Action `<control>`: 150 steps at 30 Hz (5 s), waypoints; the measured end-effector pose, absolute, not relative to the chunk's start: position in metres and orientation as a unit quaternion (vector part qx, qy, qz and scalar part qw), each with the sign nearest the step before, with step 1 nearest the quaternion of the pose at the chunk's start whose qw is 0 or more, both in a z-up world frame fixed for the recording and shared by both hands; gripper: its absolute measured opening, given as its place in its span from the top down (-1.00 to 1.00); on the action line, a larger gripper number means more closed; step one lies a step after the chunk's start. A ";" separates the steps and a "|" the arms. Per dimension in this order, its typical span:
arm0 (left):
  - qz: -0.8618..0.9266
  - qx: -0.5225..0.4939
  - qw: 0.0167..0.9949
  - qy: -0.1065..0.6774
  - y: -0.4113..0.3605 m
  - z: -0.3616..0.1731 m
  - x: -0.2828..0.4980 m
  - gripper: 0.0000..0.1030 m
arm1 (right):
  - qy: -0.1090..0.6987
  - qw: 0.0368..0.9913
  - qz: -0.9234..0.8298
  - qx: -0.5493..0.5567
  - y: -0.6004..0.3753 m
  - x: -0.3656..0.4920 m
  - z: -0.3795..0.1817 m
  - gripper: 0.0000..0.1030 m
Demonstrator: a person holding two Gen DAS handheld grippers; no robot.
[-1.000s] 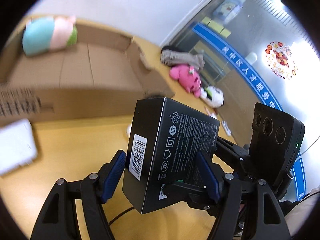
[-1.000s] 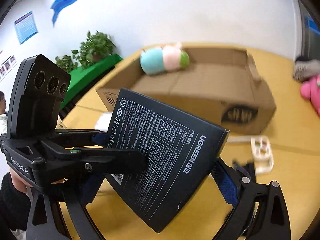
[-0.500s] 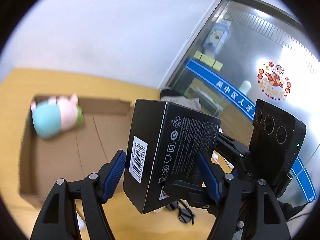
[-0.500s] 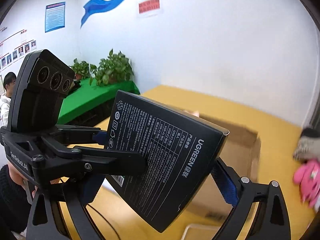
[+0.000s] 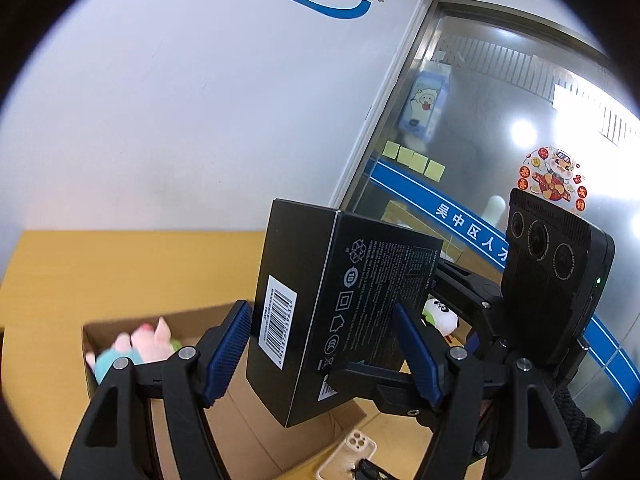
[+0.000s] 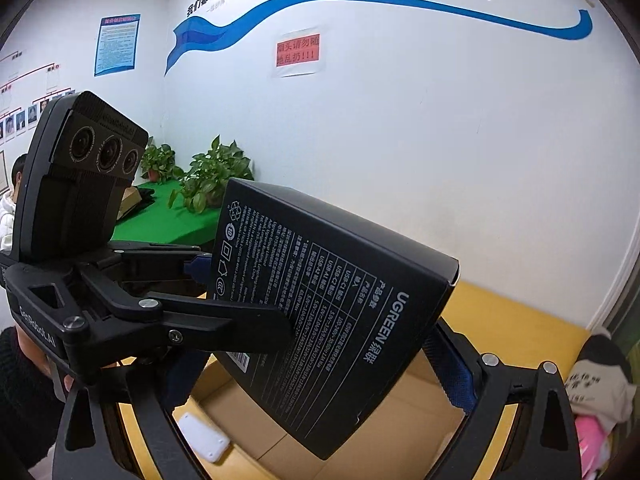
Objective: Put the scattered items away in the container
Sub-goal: 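Lift the black box with the left gripper and carry it over the cardboard box, then open the left gripper to release the black box into the cardboard box, then move the left gripper back toward the white phone case and sunglasses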
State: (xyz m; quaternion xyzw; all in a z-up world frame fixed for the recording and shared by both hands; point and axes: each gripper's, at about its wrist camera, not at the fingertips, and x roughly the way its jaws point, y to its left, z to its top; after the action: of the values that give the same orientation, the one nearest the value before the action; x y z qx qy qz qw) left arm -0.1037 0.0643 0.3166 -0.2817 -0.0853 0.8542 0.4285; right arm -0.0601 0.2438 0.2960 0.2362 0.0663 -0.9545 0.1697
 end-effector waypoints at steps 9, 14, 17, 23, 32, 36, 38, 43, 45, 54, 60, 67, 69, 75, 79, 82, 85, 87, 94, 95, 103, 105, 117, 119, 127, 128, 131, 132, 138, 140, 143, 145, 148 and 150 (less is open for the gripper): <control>0.852 -0.298 0.420 -0.093 0.091 0.326 -0.173 -0.40 | 0.059 0.174 -0.948 0.258 0.282 -0.128 0.307 -0.93; 0.844 -0.332 0.410 -0.094 0.111 0.299 -0.224 -0.40 | 0.033 0.181 -0.940 0.287 0.309 -0.175 0.282 -0.93; 0.837 -0.358 0.403 -0.095 0.126 0.269 -0.253 -0.40 | 0.011 0.186 -0.933 0.309 0.326 -0.204 0.253 -0.93; 0.803 -0.437 0.388 -0.115 0.154 0.171 -0.305 -0.40 | -0.041 0.196 -0.899 0.390 0.358 -0.251 0.153 -0.93; 0.741 -0.546 0.359 -0.154 0.185 0.031 -0.342 -0.40 | -0.108 0.194 -0.837 0.499 0.389 -0.284 0.019 -0.93; 0.731 -0.559 0.357 -0.157 0.186 0.006 -0.343 -0.40 | -0.116 0.188 -0.823 0.523 0.393 -0.285 -0.001 -0.93; 0.732 -0.564 0.352 -0.150 0.188 -0.004 -0.341 -0.37 | -0.109 0.176 -0.816 0.539 0.393 -0.290 -0.011 -0.86; 0.740 -0.573 0.326 -0.132 0.195 -0.019 -0.342 -0.19 | -0.113 0.149 -0.805 0.563 0.402 -0.295 -0.031 -0.79; 0.744 -0.572 0.319 -0.129 0.195 -0.020 -0.344 -0.19 | -0.105 0.125 -0.809 0.565 0.405 -0.293 -0.029 -0.80; 0.845 -0.444 0.295 -0.048 0.167 0.072 -0.273 -0.25 | -0.017 0.049 -0.871 0.489 0.386 -0.219 0.047 -0.89; 0.919 -0.312 0.239 0.042 0.136 0.145 -0.145 -0.55 | 0.019 0.054 -0.916 0.397 0.323 -0.122 0.104 -1.00; 0.936 -0.261 0.222 0.080 0.118 0.164 -0.037 -0.56 | 0.002 0.046 -0.931 0.362 0.292 -0.023 0.122 -1.00; 0.939 -0.264 0.204 0.089 0.104 0.161 -0.018 -0.53 | -0.002 0.040 -0.933 0.358 0.281 0.000 0.123 -1.00; 0.931 -0.286 0.224 0.048 0.084 0.155 0.023 0.89 | 0.027 0.033 -0.938 0.345 0.250 0.044 0.121 -0.98; 0.932 -0.280 0.225 0.040 0.079 0.152 0.044 0.13 | 0.028 0.027 -0.940 0.339 0.243 0.060 0.120 -0.02; 0.939 -0.261 0.221 0.022 0.074 0.152 0.054 -0.80 | 0.019 0.028 -0.938 0.344 0.245 0.063 0.119 -0.10; 0.942 -0.249 0.226 0.010 0.071 0.154 0.056 -0.77 | 0.032 0.014 -0.942 0.334 0.244 0.064 0.118 -0.98; 0.941 -0.254 0.225 -0.001 0.068 0.151 0.050 0.21 | 0.040 0.015 -0.944 0.328 0.244 0.063 0.118 -0.99; 0.934 -0.296 0.199 0.001 0.066 0.136 0.032 -0.15 | 0.003 0.024 -0.937 0.349 0.258 0.049 0.103 0.81; 0.936 -0.296 0.193 0.000 0.065 0.135 0.031 -0.57 | -0.002 0.019 -0.936 0.351 0.260 0.046 0.100 0.77; 0.928 -0.307 0.209 -0.002 0.058 0.123 0.023 0.92 | 0.006 -0.006 -0.945 0.327 0.260 0.045 0.102 -0.94; 0.932 -0.299 0.204 0.004 0.059 0.121 0.025 0.83 | 0.007 -0.004 -0.944 0.330 0.259 0.044 0.100 -0.93; 0.937 -0.308 0.165 0.008 0.048 0.105 0.022 -0.73 | -0.012 -0.006 -0.937 0.350 0.266 0.041 0.089 -0.99; 0.936 -0.311 0.167 -0.003 0.044 0.103 0.022 -0.73 | -0.010 -0.004 -0.937 0.350 0.265 0.041 0.088 -0.99; 0.930 -0.317 0.185 -0.003 0.047 0.102 0.028 -0.73 | -0.013 -0.004 -0.936 0.352 0.265 0.044 0.085 -0.99; 0.931 -0.316 0.185 0.000 0.048 0.103 0.029 -0.73 | -0.014 -0.003 -0.936 0.353 0.264 0.044 0.085 -0.99; 0.931 -0.315 0.185 0.003 0.050 0.104 0.030 -0.73 | -0.011 -0.004 -0.935 0.354 0.264 0.046 0.084 -0.99; 0.930 -0.316 0.186 0.002 0.051 0.104 0.030 -0.73 | -0.012 -0.003 -0.935 0.355 0.264 0.046 0.084 -0.99; 0.929 -0.317 0.190 0.008 0.056 0.105 0.033 -0.73 | -0.015 -0.002 -0.935 0.355 0.265 0.049 0.085 -0.99; 0.929 -0.315 0.193 0.011 0.057 0.105 0.034 -0.73 | -0.018 -0.001 -0.934 0.356 0.265 0.050 0.085 -0.99; 0.929 -0.314 0.194 0.014 0.059 0.105 0.036 -0.73 | -0.014 -0.002 -0.934 0.357 0.264 0.052 0.084 -0.99; 0.927 -0.318 0.201 0.010 0.059 0.105 0.036 -0.73 | -0.019 -0.001 -0.934 0.358 0.266 0.054 0.083 -0.99; 0.925 -0.319 0.205 0.006 0.057 0.104 0.038 -0.73 | -0.028 0.009 -0.936 0.351 0.272 0.063 0.084 -0.99; 0.922 -0.324 0.211 0.000 0.055 0.103 0.040 -0.73 | -0.029 0.011 -0.940 0.340 0.281 0.077 0.083 -0.99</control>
State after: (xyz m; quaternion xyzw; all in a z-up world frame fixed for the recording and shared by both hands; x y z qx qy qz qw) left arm 0.0402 0.0547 0.1026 -0.3243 0.0004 0.9222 0.2107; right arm 0.0770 0.2814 0.0832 0.3405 -0.0286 -0.9398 0.0106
